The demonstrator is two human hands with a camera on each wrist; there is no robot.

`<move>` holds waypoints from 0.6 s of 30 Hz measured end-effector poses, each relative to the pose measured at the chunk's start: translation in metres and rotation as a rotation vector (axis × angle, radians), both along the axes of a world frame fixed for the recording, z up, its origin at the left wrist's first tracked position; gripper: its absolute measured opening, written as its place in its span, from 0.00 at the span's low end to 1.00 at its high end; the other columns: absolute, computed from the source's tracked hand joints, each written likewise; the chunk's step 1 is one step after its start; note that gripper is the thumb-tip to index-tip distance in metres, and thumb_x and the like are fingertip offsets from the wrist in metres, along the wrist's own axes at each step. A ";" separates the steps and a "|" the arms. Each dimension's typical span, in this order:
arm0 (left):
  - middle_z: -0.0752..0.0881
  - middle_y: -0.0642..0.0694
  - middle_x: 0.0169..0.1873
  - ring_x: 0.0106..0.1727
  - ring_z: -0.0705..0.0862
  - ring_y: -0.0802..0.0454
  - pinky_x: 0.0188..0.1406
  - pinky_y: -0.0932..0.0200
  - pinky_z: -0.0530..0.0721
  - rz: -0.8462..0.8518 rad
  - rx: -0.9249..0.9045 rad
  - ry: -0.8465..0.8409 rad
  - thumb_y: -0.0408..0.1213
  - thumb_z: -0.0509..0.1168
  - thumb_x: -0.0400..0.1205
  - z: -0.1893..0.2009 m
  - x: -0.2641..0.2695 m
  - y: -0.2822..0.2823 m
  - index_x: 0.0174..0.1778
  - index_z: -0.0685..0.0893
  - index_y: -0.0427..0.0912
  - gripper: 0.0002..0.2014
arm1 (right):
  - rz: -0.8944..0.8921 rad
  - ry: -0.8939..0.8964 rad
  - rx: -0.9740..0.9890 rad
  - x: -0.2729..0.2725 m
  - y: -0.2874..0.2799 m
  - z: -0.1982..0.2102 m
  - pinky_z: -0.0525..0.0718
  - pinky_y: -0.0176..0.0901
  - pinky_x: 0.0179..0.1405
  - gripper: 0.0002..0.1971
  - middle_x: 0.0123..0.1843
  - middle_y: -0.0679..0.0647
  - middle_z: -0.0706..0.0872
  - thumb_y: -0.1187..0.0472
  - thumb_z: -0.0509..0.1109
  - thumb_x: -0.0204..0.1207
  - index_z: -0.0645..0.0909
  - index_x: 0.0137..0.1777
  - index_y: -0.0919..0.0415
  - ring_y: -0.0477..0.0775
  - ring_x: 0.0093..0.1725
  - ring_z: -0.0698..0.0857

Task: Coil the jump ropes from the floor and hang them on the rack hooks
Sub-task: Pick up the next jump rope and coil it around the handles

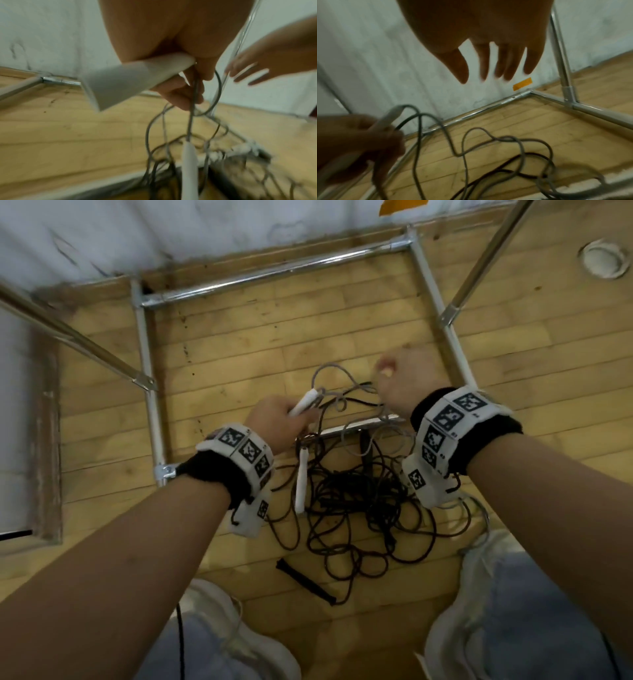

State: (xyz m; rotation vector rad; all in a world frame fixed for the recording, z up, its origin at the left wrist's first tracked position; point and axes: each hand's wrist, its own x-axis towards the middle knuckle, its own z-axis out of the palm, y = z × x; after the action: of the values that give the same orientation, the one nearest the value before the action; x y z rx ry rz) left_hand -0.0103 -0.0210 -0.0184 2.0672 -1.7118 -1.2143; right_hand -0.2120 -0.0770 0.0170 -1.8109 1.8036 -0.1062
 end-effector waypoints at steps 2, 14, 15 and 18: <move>0.89 0.49 0.28 0.33 0.89 0.50 0.33 0.59 0.84 0.039 -0.047 0.119 0.48 0.67 0.81 0.031 -0.002 -0.006 0.34 0.88 0.42 0.15 | 0.243 -0.039 0.185 0.012 0.012 0.018 0.76 0.35 0.35 0.10 0.46 0.48 0.87 0.55 0.66 0.78 0.88 0.51 0.55 0.44 0.40 0.80; 0.84 0.41 0.31 0.28 0.77 0.48 0.26 0.59 0.72 0.235 -0.426 0.365 0.48 0.65 0.82 0.233 -0.027 0.017 0.38 0.87 0.37 0.17 | 0.172 -0.660 0.055 0.033 0.067 0.181 0.84 0.40 0.28 0.11 0.31 0.60 0.86 0.64 0.67 0.78 0.82 0.35 0.66 0.49 0.23 0.82; 0.84 0.40 0.34 0.31 0.75 0.46 0.30 0.57 0.72 0.218 -0.427 0.341 0.47 0.66 0.82 0.243 -0.025 0.022 0.40 0.87 0.35 0.17 | 0.120 -0.734 0.029 0.031 0.070 0.194 0.84 0.39 0.26 0.11 0.29 0.59 0.85 0.63 0.68 0.79 0.81 0.34 0.66 0.48 0.22 0.82; 0.86 0.48 0.36 0.34 0.78 0.51 0.32 0.60 0.73 0.082 -0.370 0.278 0.41 0.71 0.77 0.269 -0.019 0.040 0.45 0.89 0.38 0.09 | -0.042 -0.987 0.006 0.023 0.075 0.228 0.81 0.37 0.22 0.10 0.28 0.60 0.83 0.64 0.67 0.80 0.80 0.38 0.69 0.49 0.21 0.81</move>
State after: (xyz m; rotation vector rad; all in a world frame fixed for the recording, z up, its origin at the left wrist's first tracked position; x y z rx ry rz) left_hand -0.0297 0.0193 0.2503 1.6524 -1.5661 -1.0125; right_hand -0.1885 -0.0022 0.2447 -1.3207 1.1067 -0.8438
